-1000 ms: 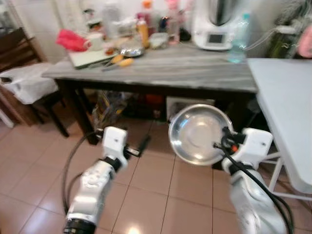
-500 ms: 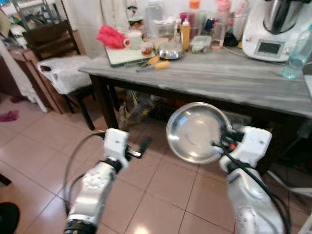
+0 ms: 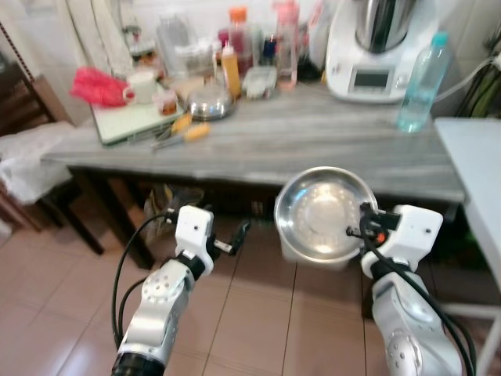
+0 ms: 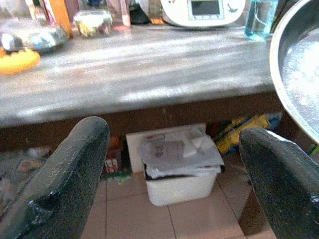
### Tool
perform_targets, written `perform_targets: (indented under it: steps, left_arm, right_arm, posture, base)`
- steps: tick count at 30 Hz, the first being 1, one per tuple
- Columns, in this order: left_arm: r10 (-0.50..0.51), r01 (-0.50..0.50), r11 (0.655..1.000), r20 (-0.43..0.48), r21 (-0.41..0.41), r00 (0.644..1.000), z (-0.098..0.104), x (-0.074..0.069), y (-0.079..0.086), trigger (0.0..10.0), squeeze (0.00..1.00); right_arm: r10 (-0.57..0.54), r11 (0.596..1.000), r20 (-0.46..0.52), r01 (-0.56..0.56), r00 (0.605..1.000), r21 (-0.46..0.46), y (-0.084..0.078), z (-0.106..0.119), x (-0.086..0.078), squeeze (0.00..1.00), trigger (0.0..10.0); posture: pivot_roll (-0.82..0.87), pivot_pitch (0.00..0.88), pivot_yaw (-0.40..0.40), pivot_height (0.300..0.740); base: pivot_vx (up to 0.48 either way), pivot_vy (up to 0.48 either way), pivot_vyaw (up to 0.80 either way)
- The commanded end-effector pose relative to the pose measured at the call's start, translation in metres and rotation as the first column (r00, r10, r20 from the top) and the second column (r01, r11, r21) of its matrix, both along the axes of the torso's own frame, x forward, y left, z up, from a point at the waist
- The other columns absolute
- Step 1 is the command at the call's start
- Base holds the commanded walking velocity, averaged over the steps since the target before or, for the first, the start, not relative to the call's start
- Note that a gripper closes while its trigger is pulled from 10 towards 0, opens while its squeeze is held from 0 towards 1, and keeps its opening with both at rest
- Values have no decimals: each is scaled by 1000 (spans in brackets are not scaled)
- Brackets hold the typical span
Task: Setting the table
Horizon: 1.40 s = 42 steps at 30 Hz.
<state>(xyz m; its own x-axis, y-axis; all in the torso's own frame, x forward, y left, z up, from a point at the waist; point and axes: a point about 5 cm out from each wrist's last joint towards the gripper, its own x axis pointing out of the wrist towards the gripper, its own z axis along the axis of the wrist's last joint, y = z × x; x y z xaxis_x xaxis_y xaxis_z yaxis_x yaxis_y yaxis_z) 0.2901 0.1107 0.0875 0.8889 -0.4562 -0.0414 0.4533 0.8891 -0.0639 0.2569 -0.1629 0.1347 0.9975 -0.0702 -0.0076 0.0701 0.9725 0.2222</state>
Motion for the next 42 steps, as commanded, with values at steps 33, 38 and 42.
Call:
perform_targets:
  steps: [33,38,42]
  left_arm:
    - [20,-20,999,-4,26,1000,0,-3,20,10000,0]
    - [-50,51,998,-19,31,999,-1,-10,27,10000,0]
    - [-104,105,993,-22,54,994,-1,-15,29,10000,0]
  right_arm:
    - [41,999,24,-41,999,15,10,7,5,0,10000]
    - [39,999,25,-40,999,18,10,7,6,0,10000]
    - [38,999,26,-38,999,19,10,7,6,0,10000]
  posture:
    - [-155,0,66,740]
    - [-155,0,69,740]
    - [-154,0,72,740]
  base:
    - [324,0,-19]
    - [0,0,0]
    - [0,0,0]
